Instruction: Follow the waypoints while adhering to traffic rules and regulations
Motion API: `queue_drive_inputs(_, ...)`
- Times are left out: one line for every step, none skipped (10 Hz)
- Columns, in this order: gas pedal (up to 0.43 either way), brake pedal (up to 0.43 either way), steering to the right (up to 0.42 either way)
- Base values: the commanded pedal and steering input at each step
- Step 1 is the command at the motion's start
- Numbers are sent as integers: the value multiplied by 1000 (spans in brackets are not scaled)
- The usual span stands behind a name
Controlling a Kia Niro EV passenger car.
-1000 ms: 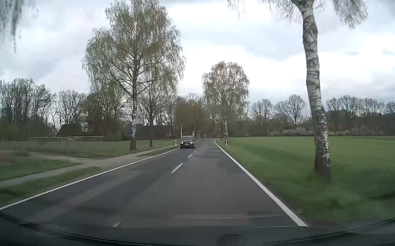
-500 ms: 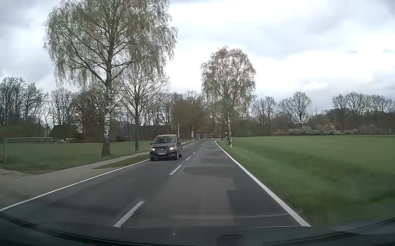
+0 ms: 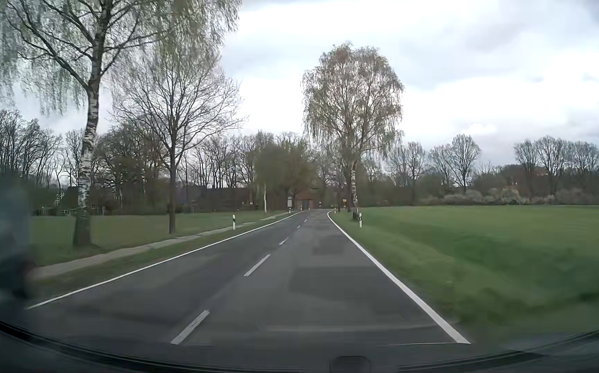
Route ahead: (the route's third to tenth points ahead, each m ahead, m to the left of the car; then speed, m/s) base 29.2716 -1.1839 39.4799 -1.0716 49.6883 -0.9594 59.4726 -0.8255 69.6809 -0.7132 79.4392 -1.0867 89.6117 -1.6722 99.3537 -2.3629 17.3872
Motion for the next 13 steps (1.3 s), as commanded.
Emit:
queue_drive_inputs(28,0,-2)
queue_drive_inputs(28,0,-1)
queue_drive_inputs(28,0,-1)
queue_drive_inputs(28,0,-1)
queue_drive_inputs(28,0,-1)
queue_drive_inputs(28,6,-1)
queue_drive_inputs(28,0,-1)
queue_drive_inputs(39,0,-1)
queue_drive_inputs(47,0,-1)
queue_drive_inputs(47,0,-1)
queue_drive_inputs(47,0,0)
queue_drive_inputs(47,0,0)
queue_drive_inputs(47,6,0)
